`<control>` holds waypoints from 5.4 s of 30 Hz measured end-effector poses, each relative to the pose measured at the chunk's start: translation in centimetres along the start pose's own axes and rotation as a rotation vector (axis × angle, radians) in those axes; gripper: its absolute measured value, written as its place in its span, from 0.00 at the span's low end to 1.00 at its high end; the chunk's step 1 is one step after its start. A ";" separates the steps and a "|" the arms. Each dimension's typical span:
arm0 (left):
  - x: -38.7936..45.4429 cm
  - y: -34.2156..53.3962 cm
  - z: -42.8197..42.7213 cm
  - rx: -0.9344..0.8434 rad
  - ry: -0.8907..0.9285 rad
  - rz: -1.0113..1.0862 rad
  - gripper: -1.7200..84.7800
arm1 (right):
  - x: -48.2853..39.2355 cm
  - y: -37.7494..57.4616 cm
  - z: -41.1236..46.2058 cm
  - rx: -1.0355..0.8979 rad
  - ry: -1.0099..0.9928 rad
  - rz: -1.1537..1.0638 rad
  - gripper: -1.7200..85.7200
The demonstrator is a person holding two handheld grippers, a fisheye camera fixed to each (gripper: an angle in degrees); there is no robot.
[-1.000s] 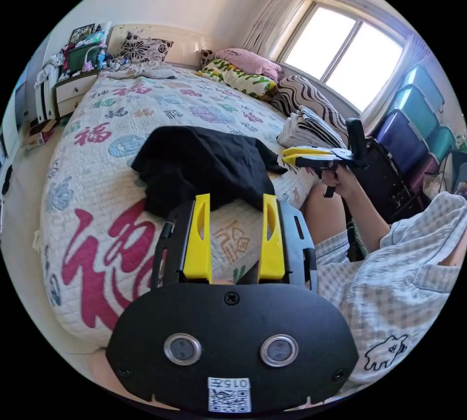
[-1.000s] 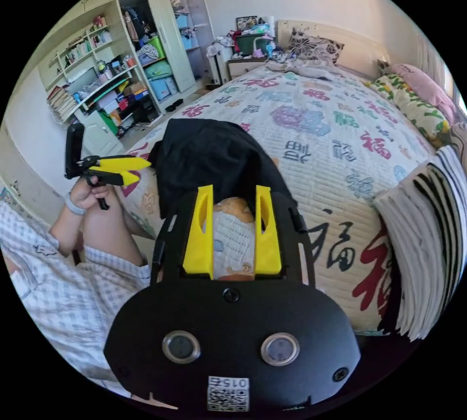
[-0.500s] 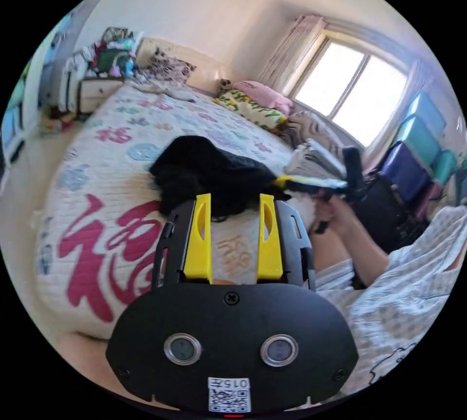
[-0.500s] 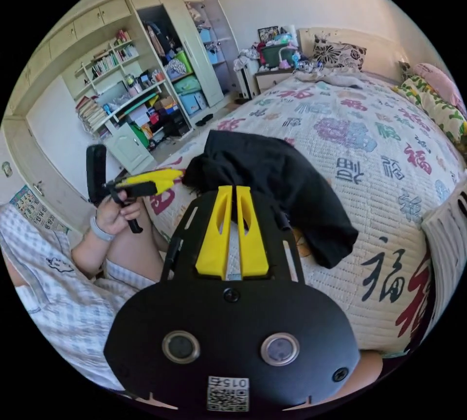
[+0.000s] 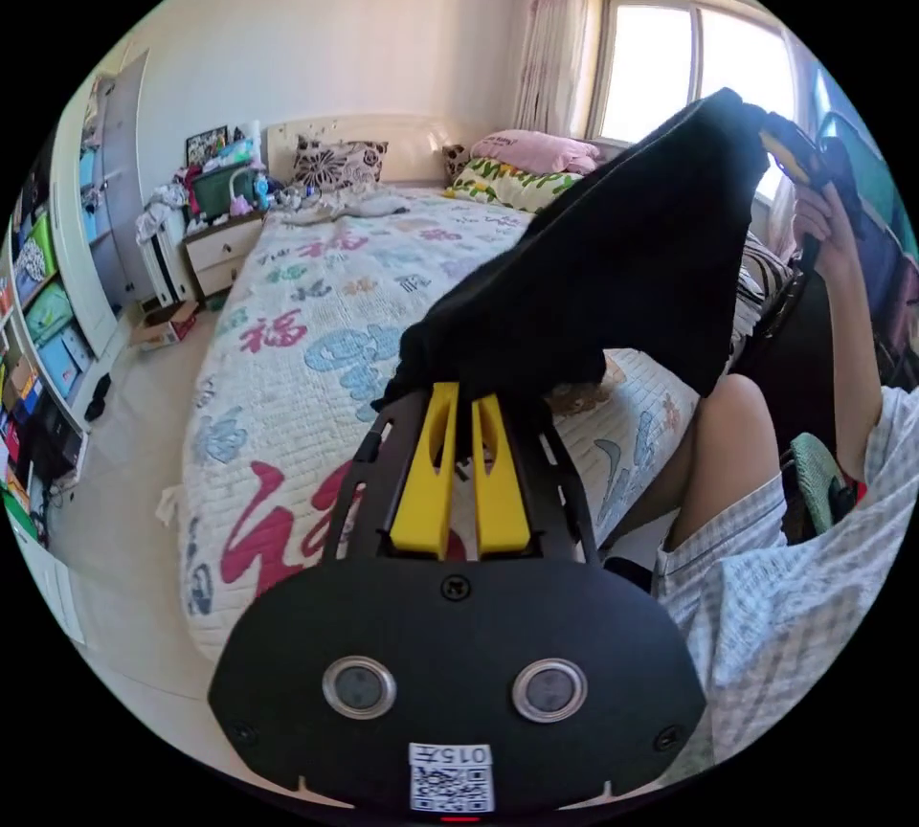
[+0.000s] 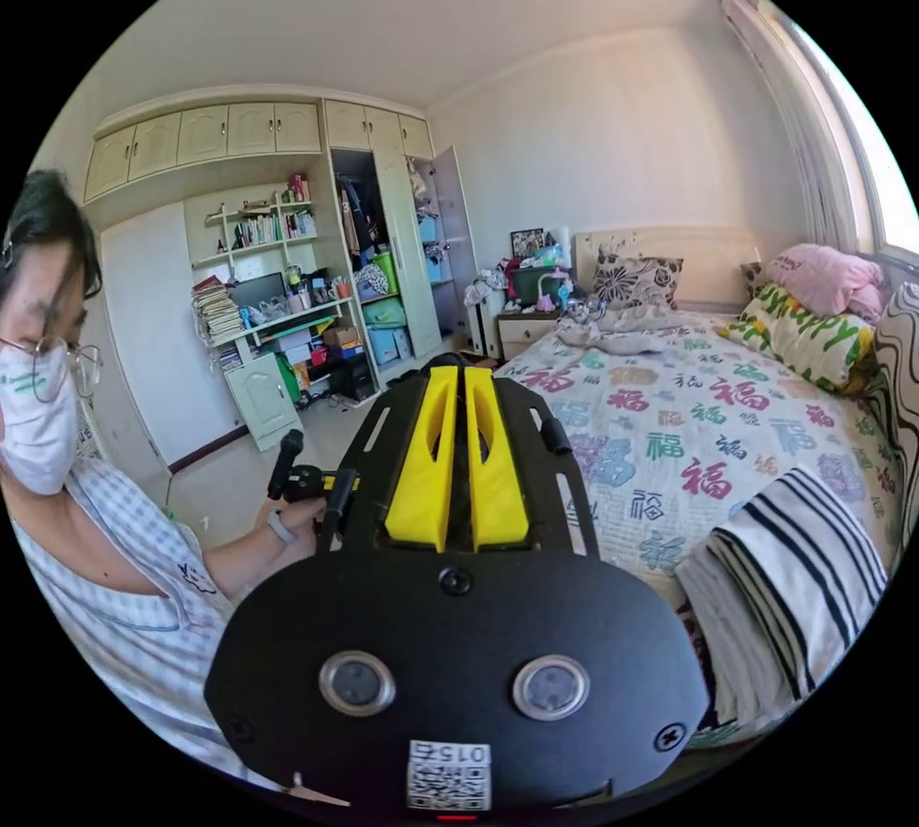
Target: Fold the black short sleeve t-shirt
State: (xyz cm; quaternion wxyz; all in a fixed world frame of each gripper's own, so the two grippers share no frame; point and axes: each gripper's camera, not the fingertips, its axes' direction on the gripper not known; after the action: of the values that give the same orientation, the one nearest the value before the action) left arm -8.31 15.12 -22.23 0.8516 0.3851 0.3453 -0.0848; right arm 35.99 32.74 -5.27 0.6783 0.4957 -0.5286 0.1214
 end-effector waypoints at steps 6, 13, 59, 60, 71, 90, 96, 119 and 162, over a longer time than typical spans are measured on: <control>1.8 -1.4 -12.0 0.255 0.003 0.029 0.02 | -1.2 -0.8 -5.8 0.110 0.033 -0.026 0.02; 4.3 -5.5 -22.5 0.450 -0.085 0.140 0.02 | -1.0 -2.7 -7.7 0.188 0.131 -0.045 0.02; -9.3 -14.5 -7.8 -0.008 0.047 -0.105 0.13 | 16.5 -1.2 19.4 -0.687 0.170 -0.105 0.15; -8.8 -10.6 -8.3 -0.070 0.014 -0.149 0.14 | 16.8 1.7 17.5 -0.744 0.234 -0.079 0.15; -7.8 0.2 -9.4 -0.291 0.222 -0.455 0.17 | 20.0 9.8 10.7 -0.922 0.246 0.195 0.05; -24.1 -3.2 -30.0 0.262 0.541 -0.490 0.01 | 20.6 4.2 -7.8 -0.365 -0.220 0.532 0.01; -36.6 -18.6 -19.6 0.219 0.763 -0.589 0.01 | 30.1 -6.5 -0.4 -0.353 -0.120 0.554 0.01; -26.0 -16.5 -28.8 0.147 0.560 -0.198 0.01 | 16.8 -6.5 -5.8 -0.423 -0.087 0.165 0.01; -21.9 -33.2 20.7 -0.257 -0.158 -0.003 0.10 | 36.6 -8.8 41.9 -0.671 0.200 0.110 0.12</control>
State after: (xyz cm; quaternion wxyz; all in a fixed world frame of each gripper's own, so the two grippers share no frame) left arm -27.46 -25.20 -18.08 0.9183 0.2647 0.2856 -0.0712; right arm 32.11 -18.13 18.53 0.8442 0.2017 -0.4961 0.0253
